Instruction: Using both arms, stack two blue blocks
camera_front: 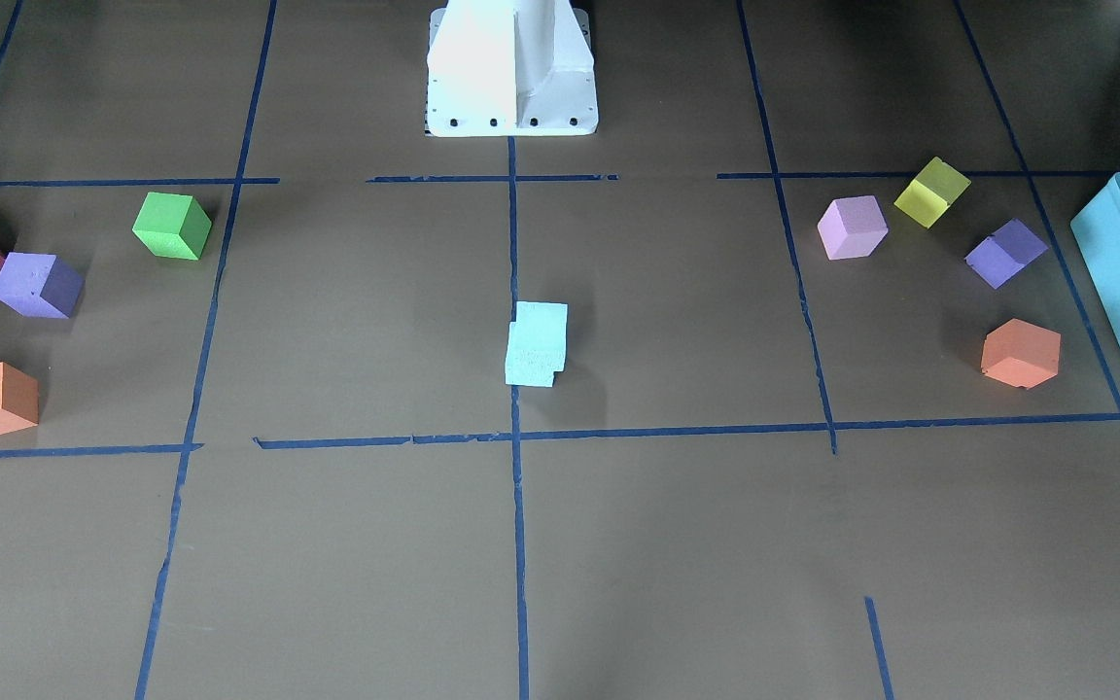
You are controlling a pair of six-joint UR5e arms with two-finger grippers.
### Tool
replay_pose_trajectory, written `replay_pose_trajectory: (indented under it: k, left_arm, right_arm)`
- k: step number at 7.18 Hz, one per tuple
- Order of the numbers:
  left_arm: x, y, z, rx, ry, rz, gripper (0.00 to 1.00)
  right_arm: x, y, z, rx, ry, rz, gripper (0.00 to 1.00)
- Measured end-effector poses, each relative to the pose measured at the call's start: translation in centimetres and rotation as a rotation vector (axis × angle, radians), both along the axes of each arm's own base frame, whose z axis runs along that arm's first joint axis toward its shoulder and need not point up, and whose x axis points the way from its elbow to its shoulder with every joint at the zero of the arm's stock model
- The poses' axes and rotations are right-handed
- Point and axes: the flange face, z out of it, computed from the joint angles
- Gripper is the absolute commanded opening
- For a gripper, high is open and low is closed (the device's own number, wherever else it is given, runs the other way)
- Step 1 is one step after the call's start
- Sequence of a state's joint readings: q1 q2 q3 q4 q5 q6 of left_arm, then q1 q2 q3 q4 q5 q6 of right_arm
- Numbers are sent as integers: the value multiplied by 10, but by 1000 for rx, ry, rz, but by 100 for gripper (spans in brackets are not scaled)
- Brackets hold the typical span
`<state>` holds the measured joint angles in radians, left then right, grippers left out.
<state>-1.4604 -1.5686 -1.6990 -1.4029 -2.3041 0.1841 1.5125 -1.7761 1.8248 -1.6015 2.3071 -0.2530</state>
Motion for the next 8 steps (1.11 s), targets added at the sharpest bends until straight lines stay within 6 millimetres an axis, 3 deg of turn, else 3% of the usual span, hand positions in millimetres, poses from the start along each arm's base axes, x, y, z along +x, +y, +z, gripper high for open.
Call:
replay_pose_trajectory:
  k: [3, 8]
  left_arm:
    - [-5, 12, 21, -41, -6, -12, 100]
    - [-6, 20, 29, -57, -14, -12, 100]
  right_arm:
    - [0, 0, 1, -2, 0, 0, 100]
    - [0, -2, 0, 0, 0, 0, 100]
